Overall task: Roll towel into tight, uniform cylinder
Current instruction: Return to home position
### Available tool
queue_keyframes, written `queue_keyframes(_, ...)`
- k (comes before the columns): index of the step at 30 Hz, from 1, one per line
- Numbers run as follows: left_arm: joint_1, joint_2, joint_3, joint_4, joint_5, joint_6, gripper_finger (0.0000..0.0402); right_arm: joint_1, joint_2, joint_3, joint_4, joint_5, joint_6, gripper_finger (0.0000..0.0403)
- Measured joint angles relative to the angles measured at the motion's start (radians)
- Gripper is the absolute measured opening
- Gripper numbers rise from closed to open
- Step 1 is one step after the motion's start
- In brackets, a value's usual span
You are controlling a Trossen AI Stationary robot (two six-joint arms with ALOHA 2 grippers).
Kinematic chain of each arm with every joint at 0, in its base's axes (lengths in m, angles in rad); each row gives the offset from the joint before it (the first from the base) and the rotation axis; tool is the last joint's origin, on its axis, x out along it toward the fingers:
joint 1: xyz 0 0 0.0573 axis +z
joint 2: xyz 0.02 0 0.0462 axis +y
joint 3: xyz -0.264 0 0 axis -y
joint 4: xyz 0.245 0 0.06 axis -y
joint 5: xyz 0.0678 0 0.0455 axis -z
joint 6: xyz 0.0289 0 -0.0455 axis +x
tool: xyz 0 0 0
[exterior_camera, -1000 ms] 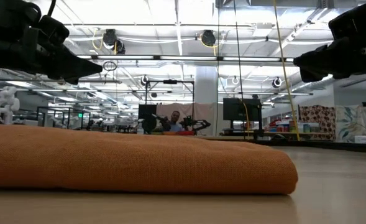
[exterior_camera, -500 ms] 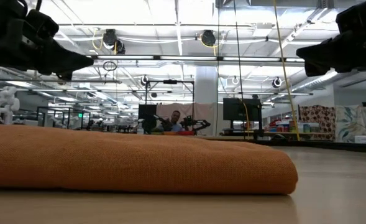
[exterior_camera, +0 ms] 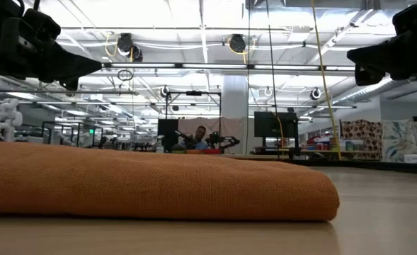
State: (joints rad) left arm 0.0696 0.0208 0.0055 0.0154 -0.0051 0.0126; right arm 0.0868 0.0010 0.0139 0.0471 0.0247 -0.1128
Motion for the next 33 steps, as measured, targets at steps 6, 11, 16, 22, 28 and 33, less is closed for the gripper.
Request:
queue_keyframes(6, 0.000, 0.000, 0.000, -0.003, 0.000, -0.005, 0.0001, 0.000, 0.000, 0.000, -0.008, 0.005, 0.017, 0.0000)
queue_keyframes(11, 0.000, 0.000, 0.000, -0.004, 0.000, 0.010, 0.0001, 0.000, 0.000, 0.000, -0.026, 0.004, -0.002, 0.0000)
queue_keyframes(16, 0.000, 0.000, 0.000, -0.006, 0.000, 0.020, 0.0001, 0.000, 0.008, 0.000, -0.030, 0.001, -0.006, 0.0000)
queue_keyframes(22, 0.000, 0.003, 0.000, -0.006, 0.022, 0.002, 0.0001, 0.000, 0.008, 0.000, -0.029, 0.001, -0.004, 0.0000)
queue_keyframes(28, -0.016, 0.003, 0.000, -0.006, 0.043, -0.003, 0.0001, 0.000, 0.008, 0.000, -0.029, 0.001, -0.004, 0.0000)
queue_keyframes(33, -0.027, 0.003, 0.000, -0.005, 0.043, 0.001, 0.0001, 0.000, 0.008, 0.000, -0.029, 0.001, -0.004, 0.0000)
